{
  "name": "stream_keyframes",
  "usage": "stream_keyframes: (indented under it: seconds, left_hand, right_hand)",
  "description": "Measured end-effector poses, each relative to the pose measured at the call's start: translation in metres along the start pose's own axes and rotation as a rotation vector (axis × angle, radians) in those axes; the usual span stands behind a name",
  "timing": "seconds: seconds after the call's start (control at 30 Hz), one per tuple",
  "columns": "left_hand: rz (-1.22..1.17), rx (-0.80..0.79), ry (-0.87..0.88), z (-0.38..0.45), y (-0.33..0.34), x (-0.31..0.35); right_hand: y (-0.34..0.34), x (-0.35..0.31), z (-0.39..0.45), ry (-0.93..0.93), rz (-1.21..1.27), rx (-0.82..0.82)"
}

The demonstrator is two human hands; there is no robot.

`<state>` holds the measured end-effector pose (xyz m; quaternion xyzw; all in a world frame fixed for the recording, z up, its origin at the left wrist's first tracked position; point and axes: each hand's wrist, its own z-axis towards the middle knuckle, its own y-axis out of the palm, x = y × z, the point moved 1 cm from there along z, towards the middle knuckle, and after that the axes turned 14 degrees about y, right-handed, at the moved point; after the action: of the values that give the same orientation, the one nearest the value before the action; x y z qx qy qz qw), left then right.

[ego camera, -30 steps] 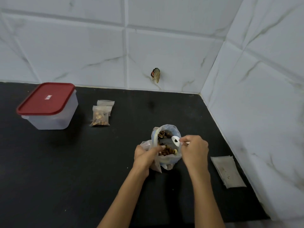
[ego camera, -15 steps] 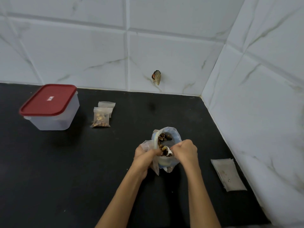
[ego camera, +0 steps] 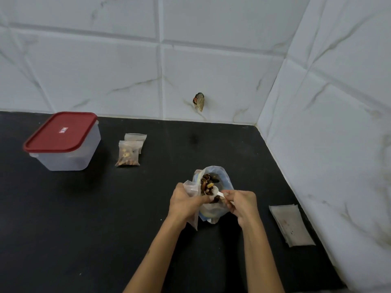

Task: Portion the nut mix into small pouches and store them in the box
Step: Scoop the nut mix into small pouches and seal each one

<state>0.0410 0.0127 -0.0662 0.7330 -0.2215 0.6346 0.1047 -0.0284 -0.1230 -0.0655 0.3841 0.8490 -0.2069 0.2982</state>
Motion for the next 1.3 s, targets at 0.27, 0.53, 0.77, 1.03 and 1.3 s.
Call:
stream_keyframes:
  seconds: [0.27, 0.53, 0.77, 1.03, 1.3]
  left_hand:
    - [0.247, 0.079, 0.21, -0.006, -0.008, 0.021]
    - [0.39, 0.103, 0.375, -0.009, 0.009, 0.046]
    - [0.354, 0.037, 0.401, -0.011, 0.022, 0.054]
    - [0.23, 0.042, 0.411, -0.009, 0.026, 0.054]
    - [0.172, 0.066, 0.477, -0.005, 0.023, 0.052]
  right_hand:
    - [-0.008, -0.007, -0.015, -0.062, 0.068, -0.04]
    - [-0.027, -0.037, -0.056, -0.283, 0.095, -0.026]
    - [-0.028, -0.042, -0.093, -0.769, -0.336, 0.08]
    - [-0.024, -0.043, -0.099, -0.851, -0.518, 0.142]
    - [-0.023, -0.047, -0.097, -0.722, -0.378, 0.003]
